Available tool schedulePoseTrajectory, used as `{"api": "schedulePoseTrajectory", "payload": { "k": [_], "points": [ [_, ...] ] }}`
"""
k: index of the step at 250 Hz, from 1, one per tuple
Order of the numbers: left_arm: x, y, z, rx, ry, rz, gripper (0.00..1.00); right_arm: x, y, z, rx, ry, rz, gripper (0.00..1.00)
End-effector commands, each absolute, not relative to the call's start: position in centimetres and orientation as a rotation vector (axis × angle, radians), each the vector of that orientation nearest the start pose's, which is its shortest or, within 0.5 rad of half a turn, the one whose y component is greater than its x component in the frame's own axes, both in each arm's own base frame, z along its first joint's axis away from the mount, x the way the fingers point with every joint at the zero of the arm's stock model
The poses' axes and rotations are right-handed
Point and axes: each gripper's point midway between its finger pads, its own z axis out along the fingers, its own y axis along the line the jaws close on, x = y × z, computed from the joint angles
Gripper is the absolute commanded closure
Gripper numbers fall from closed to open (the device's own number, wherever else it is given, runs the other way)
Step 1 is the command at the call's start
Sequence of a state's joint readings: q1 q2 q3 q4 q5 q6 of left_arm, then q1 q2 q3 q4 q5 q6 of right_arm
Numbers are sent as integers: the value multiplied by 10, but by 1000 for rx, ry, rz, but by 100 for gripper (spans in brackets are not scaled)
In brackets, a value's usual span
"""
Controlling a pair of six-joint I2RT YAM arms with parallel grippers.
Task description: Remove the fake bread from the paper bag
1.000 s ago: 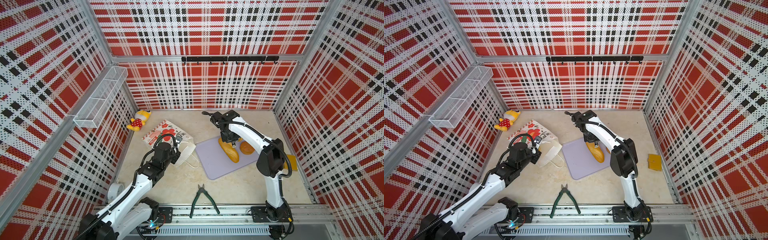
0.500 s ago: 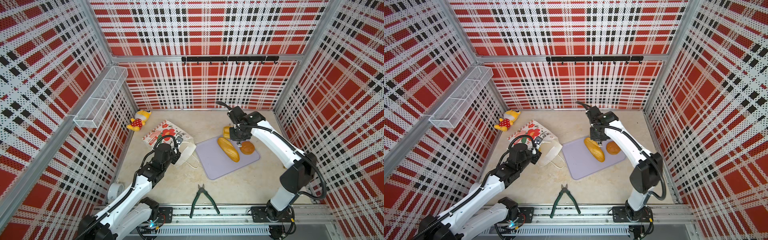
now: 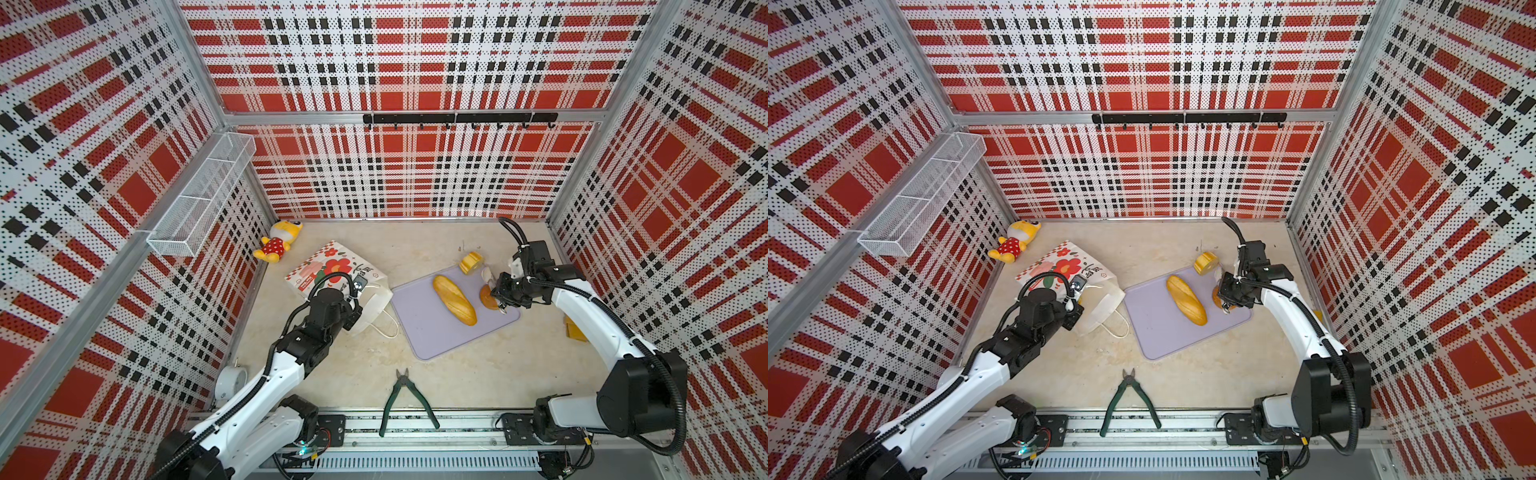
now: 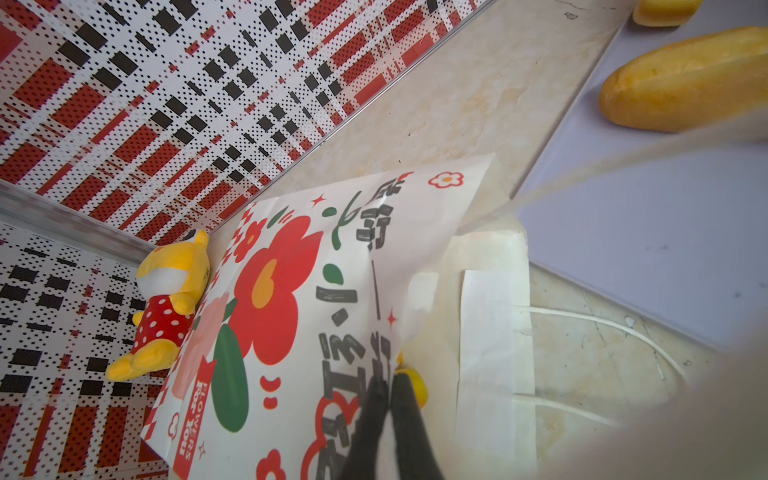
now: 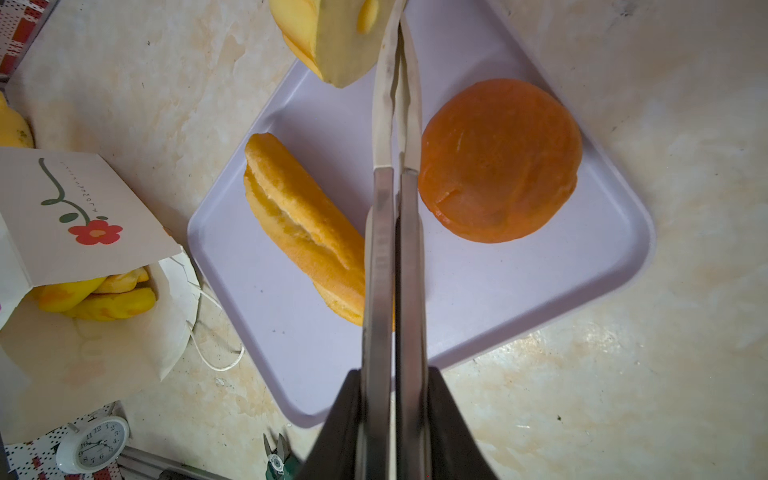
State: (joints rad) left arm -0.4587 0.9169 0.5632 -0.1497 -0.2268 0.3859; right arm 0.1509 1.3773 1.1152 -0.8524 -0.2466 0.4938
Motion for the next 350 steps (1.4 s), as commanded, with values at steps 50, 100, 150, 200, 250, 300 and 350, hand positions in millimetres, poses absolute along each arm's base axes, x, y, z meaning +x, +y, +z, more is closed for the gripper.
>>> {"api": "schedulePoseTrajectory", "payload": {
  "k": [50, 100, 150, 200, 250, 300, 350],
  "points": [
    [306, -112, 177, 733, 1930, 185, 100, 344, 102, 237, 267, 2514, 609, 100],
    [307, -113, 176, 735, 1929, 186, 100, 374, 119, 269, 229, 2446, 709, 100],
    [306, -112, 177, 734, 1927, 189, 100, 394, 130, 245, 229, 2489, 748, 100],
    [307, -113, 177, 737, 1925, 187, 100, 389, 137, 213, 226, 2563, 739, 100],
    [306, -113, 178, 734, 1924, 187, 100, 369, 132, 185, 251, 2615, 687, 100],
    [306, -113, 178, 736, 1923, 182, 100, 345, 122, 163, 289, 2657, 640, 100],
    [306, -114, 178, 738, 1922, 181, 100, 317, 110, 157, 322, 2673, 584, 100]
  ]
}}
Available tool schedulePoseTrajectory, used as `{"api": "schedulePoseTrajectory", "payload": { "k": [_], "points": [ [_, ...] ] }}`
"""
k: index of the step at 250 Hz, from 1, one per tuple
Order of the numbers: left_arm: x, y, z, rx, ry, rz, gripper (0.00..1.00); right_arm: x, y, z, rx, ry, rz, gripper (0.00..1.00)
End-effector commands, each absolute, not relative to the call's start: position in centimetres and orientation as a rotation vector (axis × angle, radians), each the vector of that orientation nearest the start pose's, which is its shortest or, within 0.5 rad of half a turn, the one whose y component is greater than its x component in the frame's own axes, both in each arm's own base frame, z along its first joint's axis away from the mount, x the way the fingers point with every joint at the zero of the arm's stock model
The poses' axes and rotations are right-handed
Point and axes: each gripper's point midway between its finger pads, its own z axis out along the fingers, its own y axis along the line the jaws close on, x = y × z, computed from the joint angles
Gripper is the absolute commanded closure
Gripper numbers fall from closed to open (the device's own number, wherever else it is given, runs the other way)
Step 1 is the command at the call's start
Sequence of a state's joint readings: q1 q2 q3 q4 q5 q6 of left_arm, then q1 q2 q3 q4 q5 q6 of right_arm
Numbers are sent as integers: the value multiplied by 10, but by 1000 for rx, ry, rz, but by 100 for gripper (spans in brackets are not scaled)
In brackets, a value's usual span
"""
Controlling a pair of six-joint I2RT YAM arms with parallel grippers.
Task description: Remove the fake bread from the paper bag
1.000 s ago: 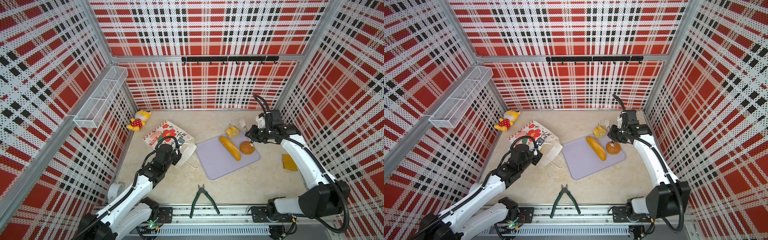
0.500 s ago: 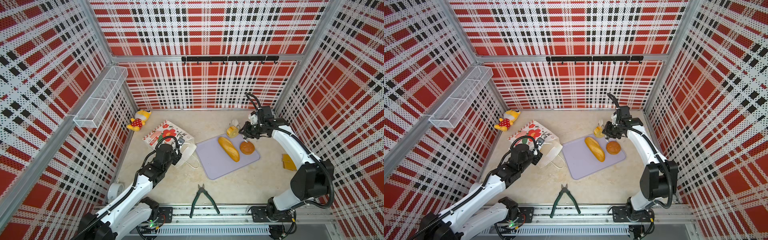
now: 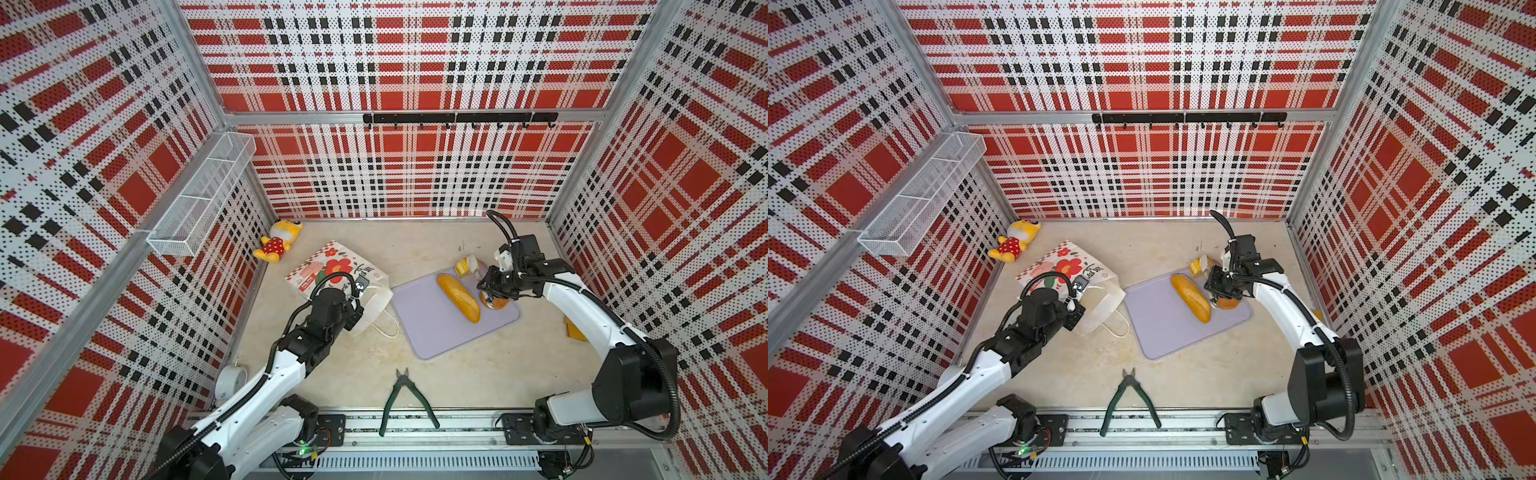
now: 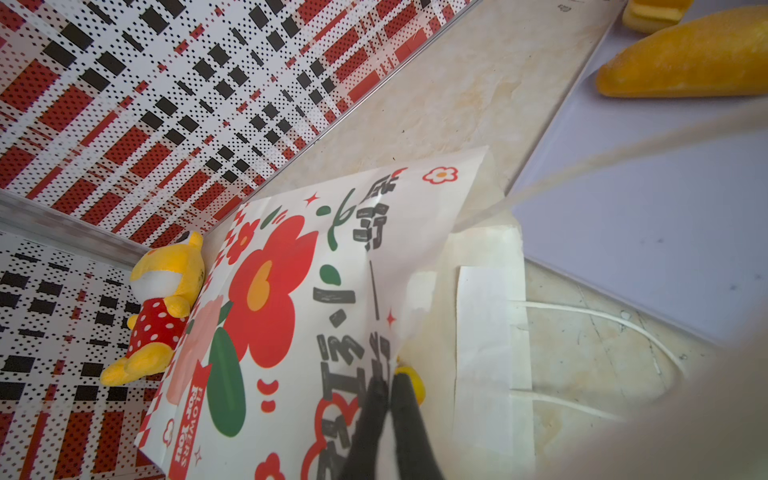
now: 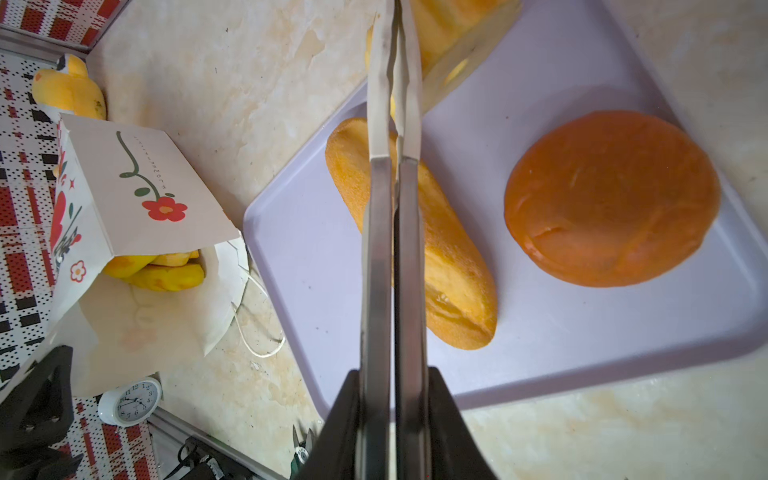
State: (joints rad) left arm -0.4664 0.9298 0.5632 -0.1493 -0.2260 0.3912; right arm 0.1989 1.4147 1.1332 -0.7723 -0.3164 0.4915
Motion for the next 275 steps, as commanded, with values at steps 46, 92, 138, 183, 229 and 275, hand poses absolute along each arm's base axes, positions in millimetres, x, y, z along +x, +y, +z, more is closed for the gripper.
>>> {"api": "schedulePoseTrajectory", "payload": {
  "k": [46, 92, 138, 183, 229, 275],
  "points": [
    [305, -114, 178, 740, 1922, 181, 100, 291, 101, 153, 356, 2673, 559, 100],
    [305, -114, 180, 740, 1916, 182, 100, 279, 101, 162, 345, 2649, 589, 100],
    [304, -110, 185, 740, 1904, 213, 100, 272, 108, 199, 293, 2560, 656, 100],
    [304, -107, 190, 758, 1904, 238, 100, 257, 105, 188, 270, 2620, 626, 100],
    [303, -106, 190, 767, 1911, 243, 100, 249, 102, 158, 279, 2694, 594, 100],
    [303, -107, 191, 778, 1911, 247, 100, 263, 103, 141, 279, 2714, 576, 100]
  ]
}}
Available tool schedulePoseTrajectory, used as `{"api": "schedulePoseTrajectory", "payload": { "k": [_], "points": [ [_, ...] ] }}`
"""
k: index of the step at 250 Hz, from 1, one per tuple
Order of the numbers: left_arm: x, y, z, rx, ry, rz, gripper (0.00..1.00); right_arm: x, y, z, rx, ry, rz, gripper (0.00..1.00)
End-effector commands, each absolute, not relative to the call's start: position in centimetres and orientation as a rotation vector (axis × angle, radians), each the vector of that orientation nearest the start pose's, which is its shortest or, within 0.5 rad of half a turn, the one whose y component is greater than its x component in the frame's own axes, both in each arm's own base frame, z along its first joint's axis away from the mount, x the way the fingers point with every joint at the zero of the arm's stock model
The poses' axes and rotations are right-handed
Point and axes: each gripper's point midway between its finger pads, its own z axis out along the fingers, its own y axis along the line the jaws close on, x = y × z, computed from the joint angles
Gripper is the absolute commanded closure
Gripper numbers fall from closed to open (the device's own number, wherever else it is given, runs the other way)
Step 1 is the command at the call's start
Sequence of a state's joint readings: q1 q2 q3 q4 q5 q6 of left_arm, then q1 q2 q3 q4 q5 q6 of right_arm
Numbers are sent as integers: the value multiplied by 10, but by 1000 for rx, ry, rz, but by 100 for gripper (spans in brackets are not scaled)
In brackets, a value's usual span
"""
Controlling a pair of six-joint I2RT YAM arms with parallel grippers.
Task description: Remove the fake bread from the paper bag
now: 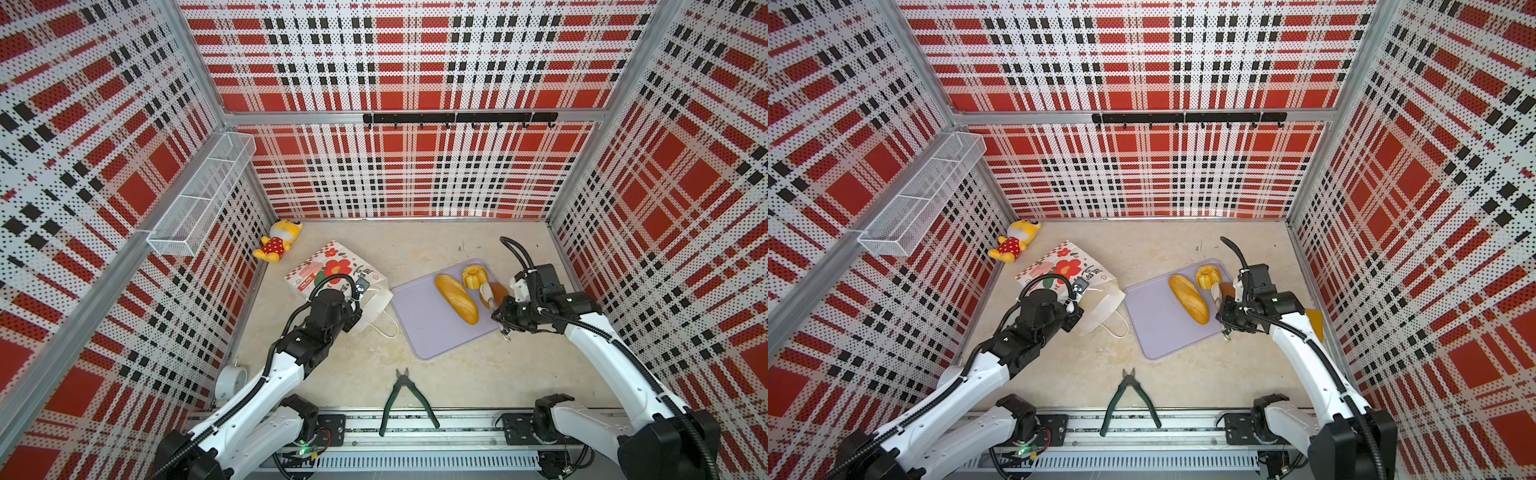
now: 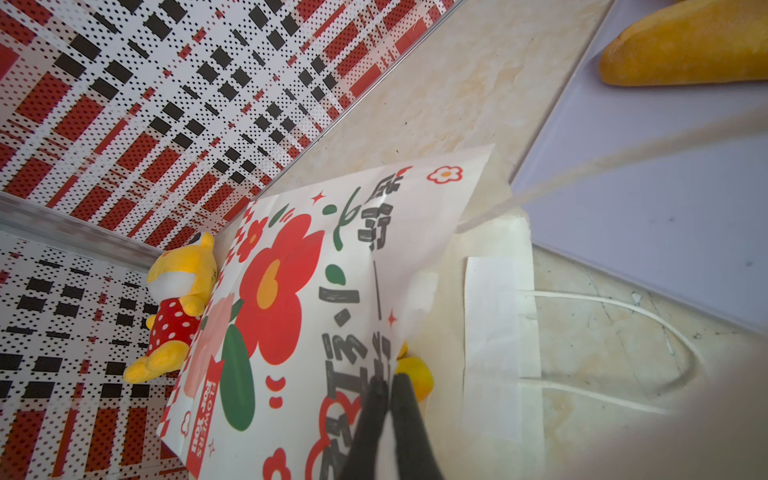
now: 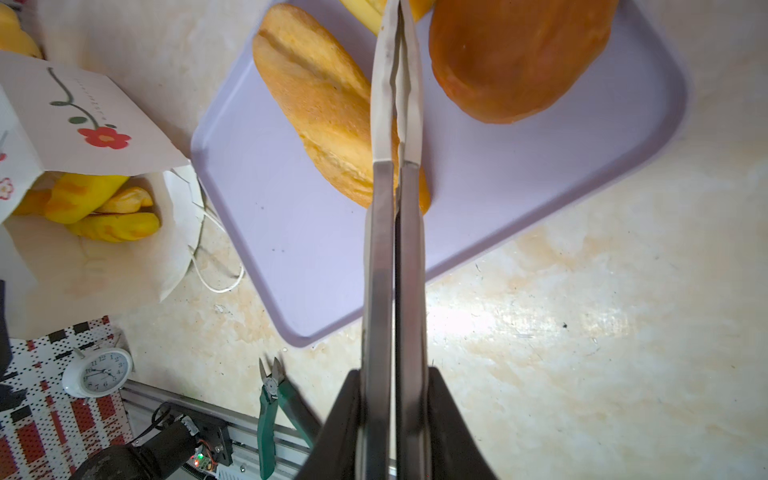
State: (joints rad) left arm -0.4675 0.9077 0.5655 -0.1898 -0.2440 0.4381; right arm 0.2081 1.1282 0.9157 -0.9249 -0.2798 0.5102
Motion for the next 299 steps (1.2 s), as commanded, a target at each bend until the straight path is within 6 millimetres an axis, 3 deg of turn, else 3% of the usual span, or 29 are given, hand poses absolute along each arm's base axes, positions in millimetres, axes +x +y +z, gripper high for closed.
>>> {"api": "schedulePoseTrajectory", "payload": {
  "k": [1, 58, 122, 181, 209, 241, 276, 299],
  "points": [
    [303, -107, 191, 779, 1910, 248, 100, 264, 103, 141, 279, 2715, 575, 100],
    [303, -105, 197, 785, 1892, 262, 100, 281, 101, 138, 282, 2694, 530, 100],
    [304, -105, 192, 810, 1901, 284, 100, 278, 105, 127, 272, 2723, 565, 100],
    [305, -106, 190, 818, 1905, 286, 100, 261, 108, 160, 261, 2669, 640, 100],
    [305, -107, 188, 823, 1910, 275, 100, 263, 106, 181, 257, 2575, 650, 100],
    [306, -109, 188, 821, 1911, 266, 100, 269, 105, 180, 232, 2617, 627, 100],
    [306, -107, 191, 822, 1904, 283, 100, 278, 121, 198, 180, 2575, 721, 100],
    [305, -108, 189, 851, 1896, 288, 100, 271, 141, 220, 122, 2523, 813, 100]
  ]
}}
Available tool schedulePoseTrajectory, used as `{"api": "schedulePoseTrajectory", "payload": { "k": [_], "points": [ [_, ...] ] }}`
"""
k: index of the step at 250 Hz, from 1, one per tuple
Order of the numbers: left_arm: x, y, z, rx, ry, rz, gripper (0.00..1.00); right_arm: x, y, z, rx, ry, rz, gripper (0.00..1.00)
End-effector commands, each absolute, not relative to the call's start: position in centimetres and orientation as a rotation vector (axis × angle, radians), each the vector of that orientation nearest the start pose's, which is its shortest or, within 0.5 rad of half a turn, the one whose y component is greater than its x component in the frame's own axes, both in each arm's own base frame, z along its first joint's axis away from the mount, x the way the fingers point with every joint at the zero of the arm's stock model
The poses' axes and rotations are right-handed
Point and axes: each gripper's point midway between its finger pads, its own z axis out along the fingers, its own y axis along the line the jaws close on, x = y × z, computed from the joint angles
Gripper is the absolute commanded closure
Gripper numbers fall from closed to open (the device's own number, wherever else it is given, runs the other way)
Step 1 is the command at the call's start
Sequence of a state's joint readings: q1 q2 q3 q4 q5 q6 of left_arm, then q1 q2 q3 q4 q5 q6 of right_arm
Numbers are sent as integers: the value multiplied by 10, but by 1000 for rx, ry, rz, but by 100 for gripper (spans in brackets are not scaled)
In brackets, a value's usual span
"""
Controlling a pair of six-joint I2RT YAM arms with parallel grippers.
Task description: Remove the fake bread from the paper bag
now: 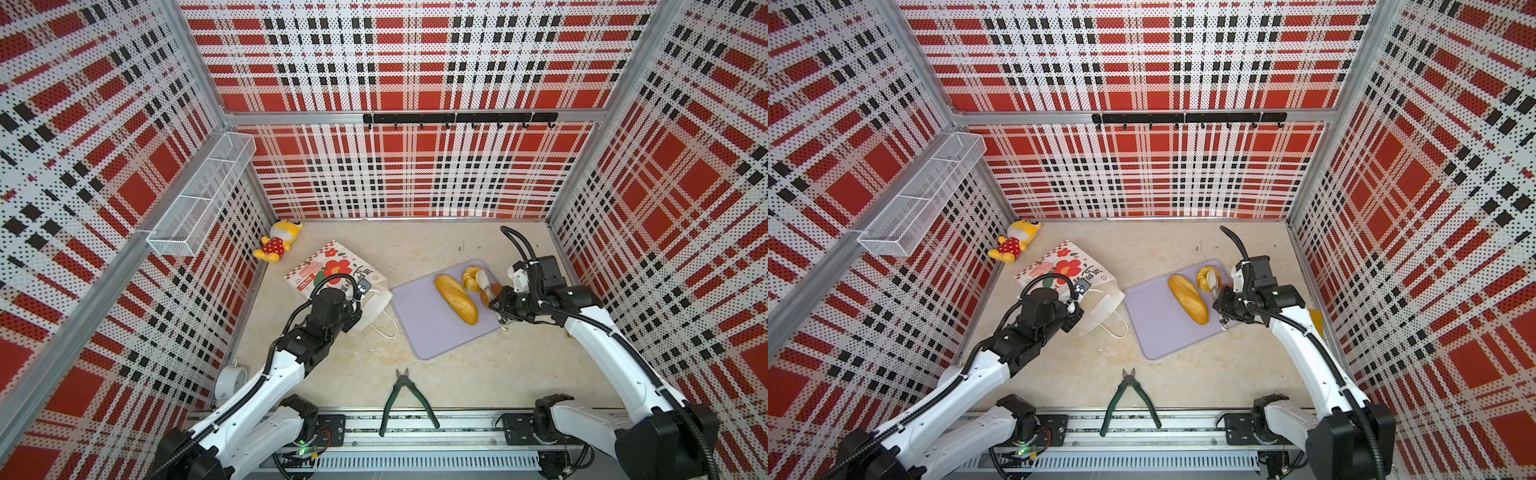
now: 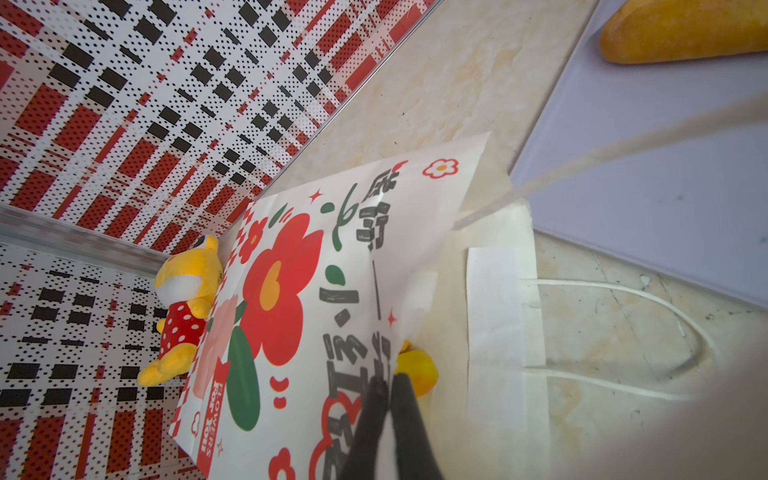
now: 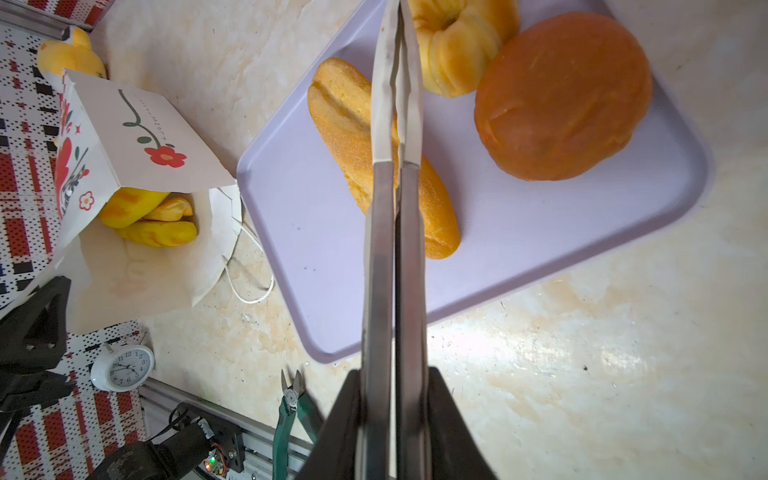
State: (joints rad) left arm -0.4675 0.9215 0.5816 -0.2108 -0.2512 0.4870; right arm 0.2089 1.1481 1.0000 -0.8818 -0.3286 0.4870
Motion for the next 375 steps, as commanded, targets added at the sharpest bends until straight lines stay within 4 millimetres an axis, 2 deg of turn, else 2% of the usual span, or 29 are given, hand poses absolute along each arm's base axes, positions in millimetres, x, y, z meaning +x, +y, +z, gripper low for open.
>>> {"api": "schedulePoseTrajectory", "payload": {
  "k": [1, 19, 44, 67, 93, 126, 171, 205, 232, 289, 375],
  "points": [
    [305, -108, 189, 850, 1896, 289, 100, 271, 142, 220, 119, 2522, 814, 100],
    [303, -108, 189, 866, 1891, 292, 100, 258, 164, 233, 74, 2484, 901, 95],
    [300, -109, 187, 905, 1883, 299, 100, 233, 212, 241, -8, 2434, 1067, 87],
    [295, -111, 185, 931, 1881, 293, 100, 209, 257, 233, -80, 2417, 1191, 80],
    [288, -111, 184, 935, 1869, 274, 100, 196, 307, 215, -127, 2405, 1329, 74],
    [277, -113, 184, 930, 1834, 223, 100, 206, 351, 191, -125, 2401, 1436, 71],
    [270, -114, 183, 936, 1814, 193, 100, 225, 397, 179, -242, 2402, 1503, 69],
    [271, -114, 182, 932, 1813, 193, 100, 237, 421, 167, -300, 2415, 1519, 65],
    [272, -114, 181, 933, 1819, 191, 100, 243, 435, 166, -246, 2386, 1610, 62],
    [273, -113, 182, 922, 1814, 201, 100, 249, 444, 168, -98, 2325, 1722, 55],
    [273, -113, 182, 921, 1812, 201, 100, 263, 460, 184, -22, 2243, 1821, 55]
  ]
}}
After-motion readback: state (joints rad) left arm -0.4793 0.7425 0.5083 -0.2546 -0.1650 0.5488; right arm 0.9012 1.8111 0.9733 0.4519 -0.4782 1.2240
